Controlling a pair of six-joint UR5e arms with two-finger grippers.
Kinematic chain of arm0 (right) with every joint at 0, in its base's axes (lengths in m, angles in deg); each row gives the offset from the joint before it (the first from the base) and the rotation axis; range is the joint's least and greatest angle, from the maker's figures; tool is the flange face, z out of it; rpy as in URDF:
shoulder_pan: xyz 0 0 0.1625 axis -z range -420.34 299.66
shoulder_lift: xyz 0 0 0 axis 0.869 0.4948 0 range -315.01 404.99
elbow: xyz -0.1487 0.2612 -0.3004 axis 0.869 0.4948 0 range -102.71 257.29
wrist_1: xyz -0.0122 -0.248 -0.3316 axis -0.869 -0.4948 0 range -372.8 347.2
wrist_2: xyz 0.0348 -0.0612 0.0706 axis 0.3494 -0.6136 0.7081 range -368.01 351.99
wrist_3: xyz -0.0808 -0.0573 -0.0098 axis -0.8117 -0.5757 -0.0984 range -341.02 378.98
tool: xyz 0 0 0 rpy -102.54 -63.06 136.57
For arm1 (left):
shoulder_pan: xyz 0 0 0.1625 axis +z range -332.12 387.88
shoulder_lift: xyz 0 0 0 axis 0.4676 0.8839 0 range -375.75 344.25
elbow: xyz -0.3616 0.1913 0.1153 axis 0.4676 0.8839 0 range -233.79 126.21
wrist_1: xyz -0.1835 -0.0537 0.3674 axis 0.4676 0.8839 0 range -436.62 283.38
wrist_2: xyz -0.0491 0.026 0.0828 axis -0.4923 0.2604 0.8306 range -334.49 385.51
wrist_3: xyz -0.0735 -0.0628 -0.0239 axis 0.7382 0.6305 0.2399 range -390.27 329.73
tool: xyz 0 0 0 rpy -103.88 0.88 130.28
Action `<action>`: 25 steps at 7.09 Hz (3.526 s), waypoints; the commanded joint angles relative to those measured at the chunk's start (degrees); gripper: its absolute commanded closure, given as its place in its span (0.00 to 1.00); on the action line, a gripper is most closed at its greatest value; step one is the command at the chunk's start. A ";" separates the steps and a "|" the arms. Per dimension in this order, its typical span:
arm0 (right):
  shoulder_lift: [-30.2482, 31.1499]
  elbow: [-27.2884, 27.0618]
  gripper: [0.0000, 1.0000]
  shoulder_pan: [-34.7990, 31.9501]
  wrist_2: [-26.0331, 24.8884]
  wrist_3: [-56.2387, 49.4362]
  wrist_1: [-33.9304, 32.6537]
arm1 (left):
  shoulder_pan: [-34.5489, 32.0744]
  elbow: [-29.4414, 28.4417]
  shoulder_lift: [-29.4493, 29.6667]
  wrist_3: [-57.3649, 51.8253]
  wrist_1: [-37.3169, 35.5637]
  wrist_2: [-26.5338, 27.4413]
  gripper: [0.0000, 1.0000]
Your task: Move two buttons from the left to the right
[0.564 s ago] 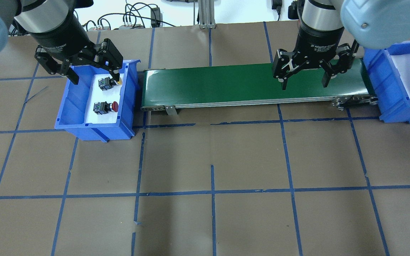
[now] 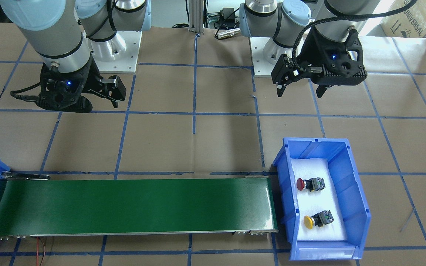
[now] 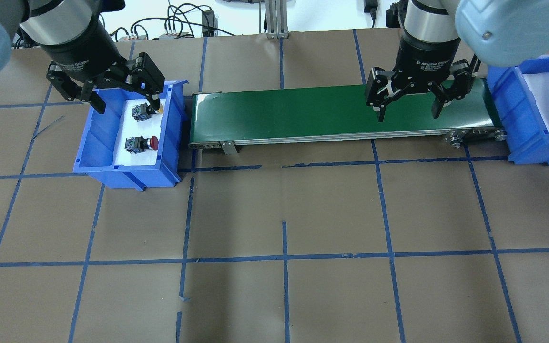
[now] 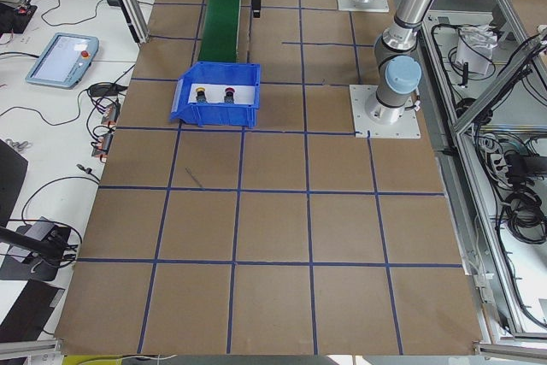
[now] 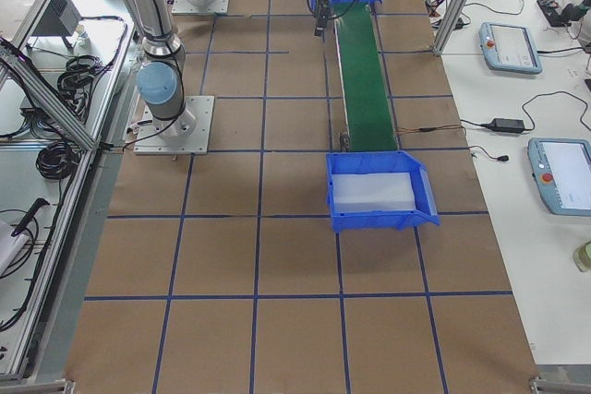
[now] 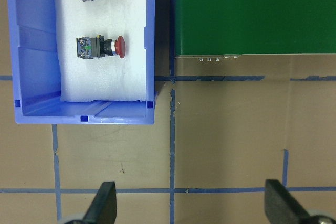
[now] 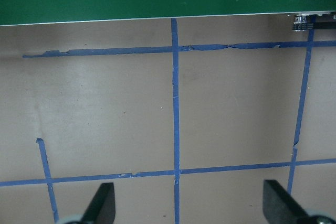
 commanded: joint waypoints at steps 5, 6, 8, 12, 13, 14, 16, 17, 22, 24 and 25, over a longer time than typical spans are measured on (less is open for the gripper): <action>-0.07 -0.12 0.00 0.12 1.12 -0.16 -0.19 | 4.82 -1.70 4.31 -11.43 -0.39 -0.72 0.00; -0.25 -0.21 0.00 0.64 3.74 -0.08 -0.53 | 7.55 -1.70 7.55 -20.31 -2.91 -0.81 0.00; -0.08 -0.47 0.00 2.75 7.46 -0.25 -1.50 | 8.71 -0.57 14.31 -37.01 -11.07 -0.20 0.00; 0.10 -0.83 0.00 2.76 6.84 -0.25 -1.50 | 9.33 5.93 20.40 -59.54 -24.19 -0.11 0.00; 0.10 -0.83 0.00 2.76 6.75 -0.34 -1.42 | 10.38 6.99 21.54 -69.26 -27.77 0.15 0.00; 0.10 -0.91 0.00 2.76 6.66 -0.34 -1.42 | 12.21 7.26 24.25 -74.57 -28.51 0.59 0.00; 0.10 -1.09 0.00 2.76 6.66 -0.34 -1.33 | 12.42 7.70 27.43 -76.12 -28.51 0.60 0.01; 0.10 -1.18 0.00 2.84 6.66 -0.34 -1.33 | 12.41 7.87 27.62 -76.12 -28.51 0.60 0.01; 0.10 -1.18 0.00 2.76 6.66 -0.43 -1.24 | 12.15 7.53 28.06 -76.03 -28.51 0.60 0.76; 0.10 -1.18 0.00 2.76 6.66 -0.34 -1.24 | 12.23 6.56 26.49 -75.42 -27.73 0.42 0.90; 0.10 -1.18 0.00 2.76 6.66 -0.34 -1.24 | 12.06 6.04 23.52 -73.68 -24.68 0.25 0.90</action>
